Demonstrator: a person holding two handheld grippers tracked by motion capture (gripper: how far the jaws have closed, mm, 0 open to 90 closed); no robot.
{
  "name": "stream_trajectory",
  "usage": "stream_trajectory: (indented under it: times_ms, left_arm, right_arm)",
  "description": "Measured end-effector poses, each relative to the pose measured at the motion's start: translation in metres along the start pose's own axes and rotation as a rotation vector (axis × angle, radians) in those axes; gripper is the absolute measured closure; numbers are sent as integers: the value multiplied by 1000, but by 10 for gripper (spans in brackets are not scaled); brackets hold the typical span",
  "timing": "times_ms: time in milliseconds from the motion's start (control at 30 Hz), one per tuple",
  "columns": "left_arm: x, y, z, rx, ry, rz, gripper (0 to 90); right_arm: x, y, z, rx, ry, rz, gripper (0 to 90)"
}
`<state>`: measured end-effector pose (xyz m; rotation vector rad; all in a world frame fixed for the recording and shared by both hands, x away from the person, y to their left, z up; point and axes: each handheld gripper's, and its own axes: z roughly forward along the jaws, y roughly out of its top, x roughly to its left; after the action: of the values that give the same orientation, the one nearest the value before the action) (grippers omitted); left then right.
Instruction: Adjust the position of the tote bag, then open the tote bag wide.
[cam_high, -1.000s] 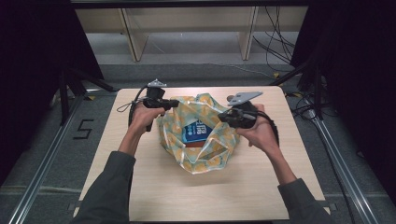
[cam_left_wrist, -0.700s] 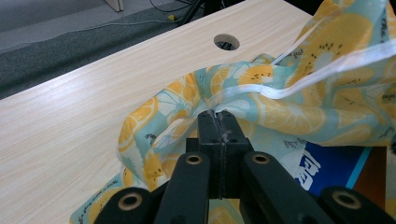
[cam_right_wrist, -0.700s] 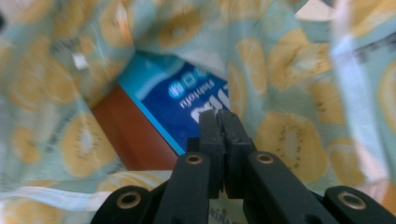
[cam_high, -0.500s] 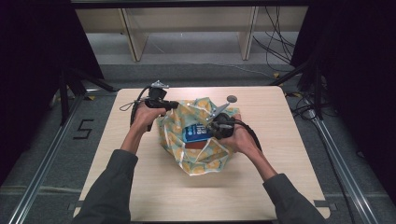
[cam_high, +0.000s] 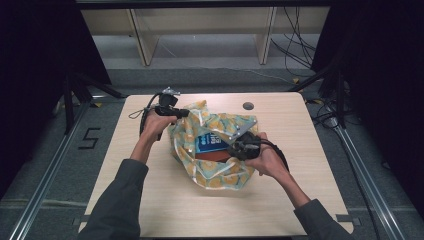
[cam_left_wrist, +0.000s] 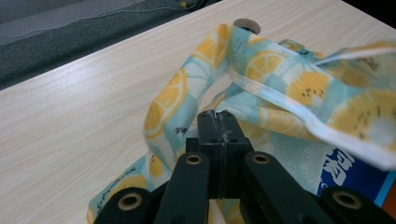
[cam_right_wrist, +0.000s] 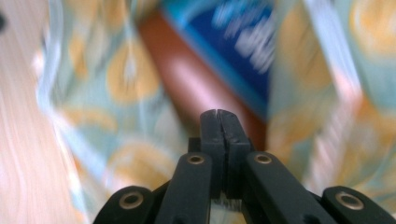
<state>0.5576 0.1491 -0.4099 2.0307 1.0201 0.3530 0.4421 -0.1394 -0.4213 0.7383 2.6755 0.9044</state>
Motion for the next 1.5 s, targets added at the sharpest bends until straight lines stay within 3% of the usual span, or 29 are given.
stream_trajectory:
  times_ms: [33,133,200,233,267,300,333,367,433,467,600,667,700,833,867,933,1000,1067,1200,1233,1267,1300,1333,1367,1467,1500]
  left_arm:
    - [1,0,-2,4,-3,8,896]
    - [2,0,-3,-2,3,4,896]
    - [3,-1,-3,-1,3,4,896]
    - [4,-1,-3,-1,5,2,896]
    - [5,-2,-3,-1,7,0,896]
    - [6,-3,-2,1,7,-2,895]
    - [6,-4,-2,1,8,1,896]
    - [7,-4,-2,2,7,2,896]
    - [7,-5,-3,0,1,1,896]
    - [7,-5,-3,0,1,1,895]
    - [0,-3,-1,2,-11,30,895]
    - [-1,-3,1,2,-13,35,895]
    - [-3,-3,4,7,-11,44,895]
    - [-1,-5,9,25,2,45,895]
    - [4,-7,13,41,35,38,894]
    - [10,-12,19,54,42,7,895]
    - [14,-15,23,66,51,-13,894]
    - [15,-17,24,66,51,-22,894]
    - [12,-15,25,68,55,-5,894]
    - [12,-14,26,70,58,-9,894]
    - [12,-14,26,70,58,-9,894]
    - [14,-15,26,73,64,-11,894]
    - [14,-15,27,72,63,-16,894]
    - [16,-16,28,71,65,-19,894]
    - [18,-18,29,72,68,-29,894]
    - [18,-19,31,75,73,-35,894]
  right_arm:
    - [-2,14,-7,-56,-8,3,900]
    - [-4,29,-6,-85,-14,-12,900]
    - [-4,38,3,-58,-17,-30,900]
    - [-1,41,11,-23,-15,-13,900]
    - [-1,43,20,3,-21,-30,900]
    - [-6,45,35,69,-67,-75,900]
    - [-9,45,41,89,-107,-83,900]
    - [-13,45,44,111,-136,-53,900]
    - [-27,45,47,130,-224,-39,900]
    - [-27,45,47,130,-224,-39,900]
    - [-65,39,42,114,-351,78,900]
    - [-73,37,42,109,-349,84,900]
    - [-79,32,42,124,-339,132,900]
    - [-82,24,42,149,-311,157,900]
    - [-84,17,36,102,-247,190,900]
    - [-83,14,26,46,-193,207,900]
    - [-78,14,17,-14,-162,190,900]
    - [-73,16,10,-11,-143,193,900]
    - [-42,23,3,-52,-101,99,900]
    - [-31,22,7,-28,-83,74,900]
    - [-31,22,7,-28,-83,74,900]
    - [-20,16,13,25,-44,24,900]
    - [-16,10,18,34,-43,-10,900]
    - [-11,4,19,59,-31,13,900]
    - [-6,-10,20,89,-6,0,900]
    - [0,-24,21,108,13,-4,900]
